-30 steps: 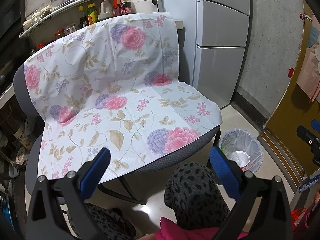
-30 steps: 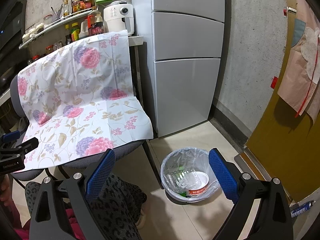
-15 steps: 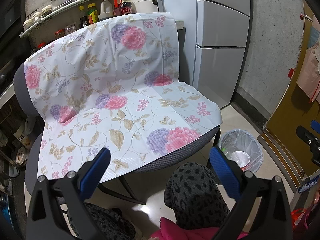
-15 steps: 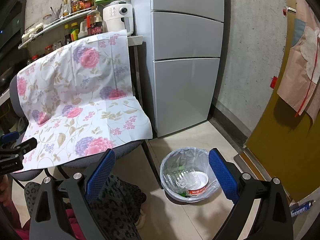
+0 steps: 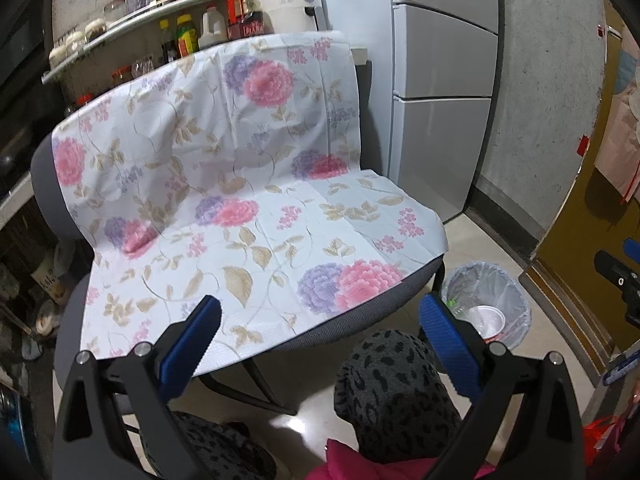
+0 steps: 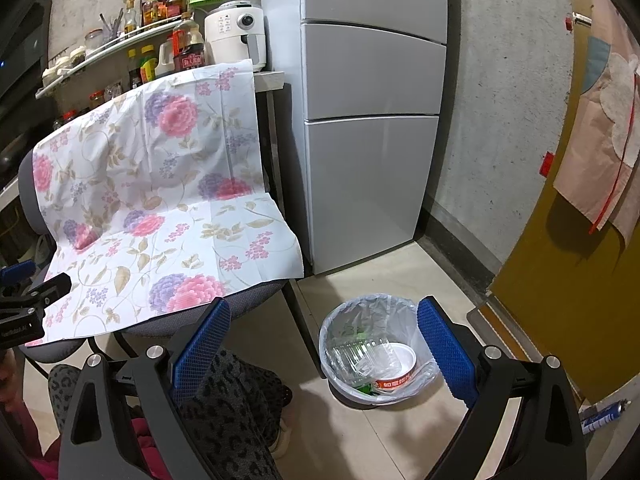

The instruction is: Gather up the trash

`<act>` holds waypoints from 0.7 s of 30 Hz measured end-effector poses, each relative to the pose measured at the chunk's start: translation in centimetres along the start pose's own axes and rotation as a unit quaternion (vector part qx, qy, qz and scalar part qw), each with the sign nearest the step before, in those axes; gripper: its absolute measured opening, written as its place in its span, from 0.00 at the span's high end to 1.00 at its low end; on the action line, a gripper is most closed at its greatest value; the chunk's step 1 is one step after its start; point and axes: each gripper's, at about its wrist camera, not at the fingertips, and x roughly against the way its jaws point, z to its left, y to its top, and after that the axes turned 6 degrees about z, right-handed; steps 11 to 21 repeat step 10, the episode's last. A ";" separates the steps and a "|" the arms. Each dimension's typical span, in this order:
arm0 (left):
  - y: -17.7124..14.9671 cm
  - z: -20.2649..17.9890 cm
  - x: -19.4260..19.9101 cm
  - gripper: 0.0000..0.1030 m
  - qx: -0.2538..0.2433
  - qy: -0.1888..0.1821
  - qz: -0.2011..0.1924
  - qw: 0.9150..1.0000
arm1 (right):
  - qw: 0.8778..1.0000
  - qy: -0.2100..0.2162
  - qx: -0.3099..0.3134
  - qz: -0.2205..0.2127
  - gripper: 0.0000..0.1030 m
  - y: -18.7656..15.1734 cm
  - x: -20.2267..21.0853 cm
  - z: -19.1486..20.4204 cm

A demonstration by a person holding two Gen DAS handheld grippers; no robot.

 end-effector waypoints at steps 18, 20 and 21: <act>0.2 0.2 -0.8 0.06 0.009 -0.001 0.017 1.000 | 1.000 0.002 0.002 0.002 0.09 0.1 -0.2 0.1; 0.2 0.2 -0.8 0.06 0.009 -0.001 0.017 1.000 | 1.000 0.002 0.002 0.002 0.09 0.1 -0.2 0.1; 0.2 0.2 -0.8 0.06 0.009 -0.001 0.017 1.000 | 1.000 0.002 0.002 0.002 0.09 0.1 -0.2 0.1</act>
